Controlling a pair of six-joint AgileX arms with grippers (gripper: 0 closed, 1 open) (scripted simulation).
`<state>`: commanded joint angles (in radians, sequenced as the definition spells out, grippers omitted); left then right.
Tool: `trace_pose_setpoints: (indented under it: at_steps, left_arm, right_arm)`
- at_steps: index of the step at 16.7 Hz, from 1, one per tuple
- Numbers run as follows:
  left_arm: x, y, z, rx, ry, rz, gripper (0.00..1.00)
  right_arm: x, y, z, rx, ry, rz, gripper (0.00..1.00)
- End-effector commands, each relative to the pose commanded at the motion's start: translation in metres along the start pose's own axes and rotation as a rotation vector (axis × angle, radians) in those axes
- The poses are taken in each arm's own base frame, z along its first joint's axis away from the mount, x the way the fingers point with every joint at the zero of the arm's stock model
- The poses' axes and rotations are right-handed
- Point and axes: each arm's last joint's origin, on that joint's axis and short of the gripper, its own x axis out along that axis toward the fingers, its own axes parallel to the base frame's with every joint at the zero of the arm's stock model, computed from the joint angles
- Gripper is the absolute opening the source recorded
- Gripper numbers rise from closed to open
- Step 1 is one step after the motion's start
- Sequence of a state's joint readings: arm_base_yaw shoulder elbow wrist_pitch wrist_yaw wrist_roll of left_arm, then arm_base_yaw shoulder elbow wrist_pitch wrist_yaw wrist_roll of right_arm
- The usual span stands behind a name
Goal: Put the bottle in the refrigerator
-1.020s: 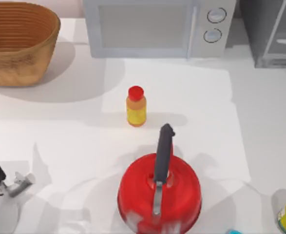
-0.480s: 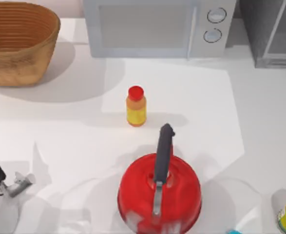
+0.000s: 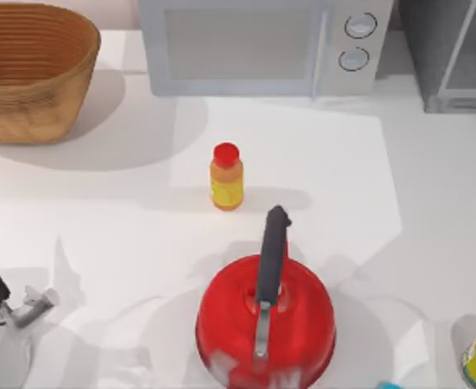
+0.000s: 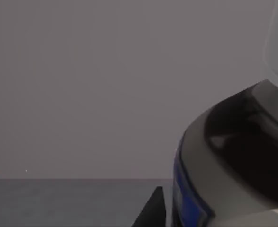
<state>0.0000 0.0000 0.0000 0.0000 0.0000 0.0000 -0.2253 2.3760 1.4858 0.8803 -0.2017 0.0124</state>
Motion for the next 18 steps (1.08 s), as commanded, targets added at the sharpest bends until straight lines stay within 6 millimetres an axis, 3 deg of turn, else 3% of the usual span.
trace_pose_setpoints:
  at_steps: [1,14,18]
  left_arm:
    - [0.0,0.0,0.0,0.0,0.0,0.0,1.0]
    - [0.0,0.0,0.0,0.0,0.0,0.0,1.0]
    - [0.0,0.0,0.0,0.0,0.0,0.0,1.0]
  right_arm:
    - [0.0,0.0,0.0,0.0,0.0,0.0,0.01]
    - [0.0,0.0,0.0,0.0,0.0,0.0,0.98]
    - [0.0,0.0,0.0,0.0,0.0,0.0,1.0]
